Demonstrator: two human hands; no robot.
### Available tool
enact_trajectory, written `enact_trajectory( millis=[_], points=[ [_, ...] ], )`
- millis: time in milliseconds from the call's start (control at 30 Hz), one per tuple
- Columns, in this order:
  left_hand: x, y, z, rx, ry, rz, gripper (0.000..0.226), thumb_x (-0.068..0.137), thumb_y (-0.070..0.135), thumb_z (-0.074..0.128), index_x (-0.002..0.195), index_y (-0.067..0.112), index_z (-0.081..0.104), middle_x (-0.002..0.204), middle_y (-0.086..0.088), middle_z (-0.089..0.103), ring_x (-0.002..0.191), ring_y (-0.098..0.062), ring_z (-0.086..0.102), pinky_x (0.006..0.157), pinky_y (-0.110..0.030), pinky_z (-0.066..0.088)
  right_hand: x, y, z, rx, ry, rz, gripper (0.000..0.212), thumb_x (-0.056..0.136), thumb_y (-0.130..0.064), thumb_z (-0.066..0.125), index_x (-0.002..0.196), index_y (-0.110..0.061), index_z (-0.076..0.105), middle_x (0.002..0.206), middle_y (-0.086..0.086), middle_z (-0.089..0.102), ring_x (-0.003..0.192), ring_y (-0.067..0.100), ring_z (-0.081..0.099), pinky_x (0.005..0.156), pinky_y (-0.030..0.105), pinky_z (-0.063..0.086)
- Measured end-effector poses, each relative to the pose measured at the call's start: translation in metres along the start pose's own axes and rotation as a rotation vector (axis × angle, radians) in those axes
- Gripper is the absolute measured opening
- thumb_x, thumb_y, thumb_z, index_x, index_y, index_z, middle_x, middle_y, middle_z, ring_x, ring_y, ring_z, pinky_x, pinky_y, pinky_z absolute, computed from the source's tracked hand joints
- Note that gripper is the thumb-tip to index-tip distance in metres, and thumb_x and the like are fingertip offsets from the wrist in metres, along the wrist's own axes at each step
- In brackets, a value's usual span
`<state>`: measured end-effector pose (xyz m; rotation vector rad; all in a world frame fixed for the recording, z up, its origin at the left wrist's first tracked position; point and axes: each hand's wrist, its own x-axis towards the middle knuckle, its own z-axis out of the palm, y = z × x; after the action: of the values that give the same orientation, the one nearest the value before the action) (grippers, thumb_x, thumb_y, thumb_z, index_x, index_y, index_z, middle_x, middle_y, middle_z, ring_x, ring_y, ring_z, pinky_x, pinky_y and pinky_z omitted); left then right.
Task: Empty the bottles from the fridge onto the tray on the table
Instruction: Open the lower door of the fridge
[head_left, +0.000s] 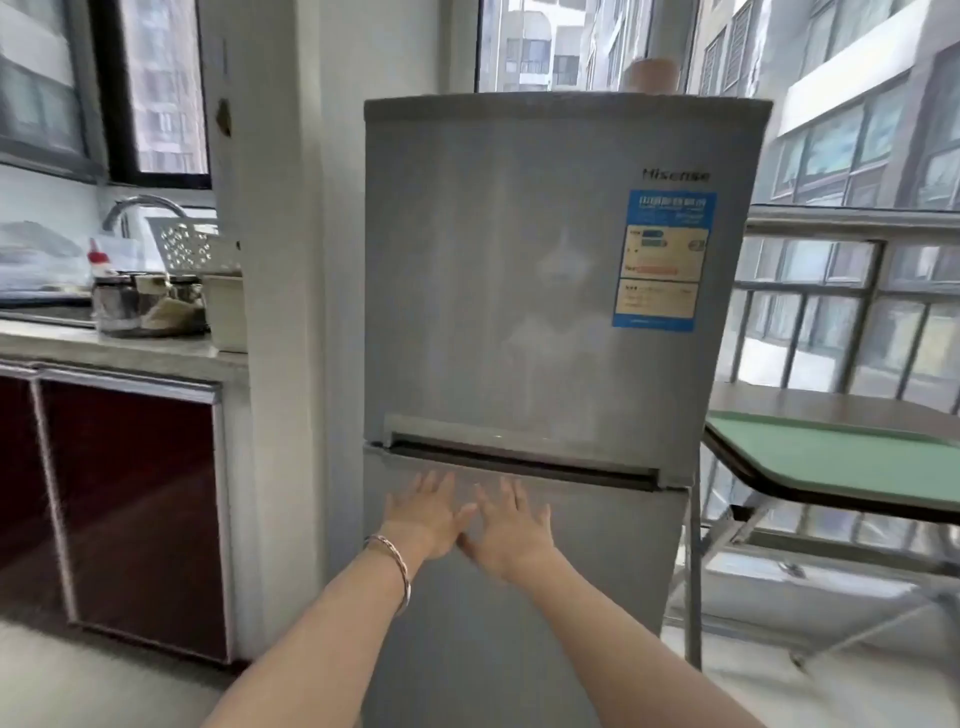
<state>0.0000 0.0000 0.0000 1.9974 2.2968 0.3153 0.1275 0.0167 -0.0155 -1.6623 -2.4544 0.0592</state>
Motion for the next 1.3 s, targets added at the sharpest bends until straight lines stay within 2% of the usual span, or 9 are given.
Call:
enact_trajectory(
  millis=[267,433,567,700,833,967,1067,1200,1300],
  points=[
    [0.028,-0.015,0.013,0.048,0.142,0.149,0.062,0.101,0.028,0.03,0.154,0.016,0.0,0.163,0.001,-0.006,0.151,-0.017,-0.005,0.121,-0.046,0.008,0.034,-0.005,0.013,-0.073,0.099,0.002,0.086,0.091,-0.053,0.04,0.155,-0.014,-0.002,0.164,0.006,-0.009,0.151,0.022,-0.013,0.119,0.052,-0.007],
    [0.044,-0.013,0.02,0.04,0.185,0.106,0.069,0.095,0.022,0.043,0.154,0.016,0.007,0.163,0.003,0.006,0.151,-0.016,-0.001,0.121,-0.047,0.009,0.037,-0.005,0.012,-0.037,0.077,0.021,0.093,0.089,-0.051,0.047,0.155,-0.012,-0.007,0.164,0.002,-0.009,0.151,0.018,-0.013,0.118,0.053,-0.005],
    [0.034,-0.01,0.021,0.027,0.23,0.092,0.069,0.091,0.014,0.045,0.153,0.016,0.014,0.162,0.003,0.013,0.151,-0.016,0.005,0.121,-0.047,0.012,0.033,-0.004,0.008,-0.058,0.074,0.025,0.091,0.088,-0.045,0.051,0.155,-0.014,-0.003,0.165,0.001,-0.003,0.151,0.016,-0.005,0.119,0.052,0.005],
    [0.027,-0.011,0.011,0.119,0.279,0.108,0.062,0.091,0.017,0.044,0.15,0.02,0.026,0.157,0.002,0.029,0.147,-0.017,0.023,0.119,-0.044,0.016,0.027,-0.006,-0.002,-0.02,0.113,0.018,0.073,0.091,-0.038,0.047,0.153,-0.013,0.017,0.16,0.003,0.02,0.149,0.019,0.013,0.116,0.051,0.016],
    [0.014,-0.015,-0.016,0.224,0.293,0.178,0.048,0.091,0.011,0.042,0.136,0.03,0.048,0.131,-0.005,0.062,0.121,-0.028,0.057,0.098,-0.037,0.043,0.014,-0.012,-0.014,-0.012,0.22,0.023,0.039,0.098,-0.03,0.036,0.132,-0.012,0.045,0.138,0.008,0.05,0.133,0.026,0.04,0.107,0.048,0.027],
    [0.003,-0.016,-0.035,0.075,0.25,0.216,0.055,0.09,0.004,0.044,0.138,0.03,0.045,0.132,-0.004,0.06,0.119,-0.027,0.057,0.095,-0.037,0.048,-0.001,-0.024,-0.032,-0.036,0.287,0.089,0.036,0.1,-0.028,0.029,0.114,-0.01,0.057,0.117,0.01,0.066,0.112,0.031,0.056,0.099,0.046,0.03],
    [-0.007,-0.005,-0.042,0.023,0.228,0.254,0.056,0.09,0.003,0.043,0.138,0.032,0.047,0.131,-0.002,0.061,0.117,-0.024,0.057,0.094,-0.037,0.049,-0.012,-0.02,-0.042,-0.002,0.321,0.178,0.03,0.098,-0.028,0.033,0.108,-0.011,0.056,0.106,0.009,0.071,0.101,0.03,0.064,0.096,0.042,0.031],
    [-0.012,0.016,-0.042,0.005,0.136,0.301,0.057,0.094,0.004,0.039,0.142,0.034,0.042,0.139,0.0,0.056,0.125,-0.021,0.054,0.1,-0.036,0.046,-0.024,-0.003,-0.049,0.052,0.234,0.361,0.031,0.094,-0.029,0.042,0.117,-0.01,0.05,0.11,0.007,0.069,0.102,0.028,0.064,0.093,0.04,0.037],
    [-0.007,0.037,-0.038,0.036,0.083,0.337,0.058,0.096,0.005,0.04,0.144,0.036,0.036,0.145,0.003,0.05,0.129,-0.019,0.051,0.105,-0.036,0.043,-0.035,0.013,-0.054,-0.051,0.126,0.459,0.055,0.091,-0.038,0.051,0.135,-0.006,0.039,0.129,0.011,0.053,0.106,0.026,0.06,0.093,0.04,0.043]
  ],
)
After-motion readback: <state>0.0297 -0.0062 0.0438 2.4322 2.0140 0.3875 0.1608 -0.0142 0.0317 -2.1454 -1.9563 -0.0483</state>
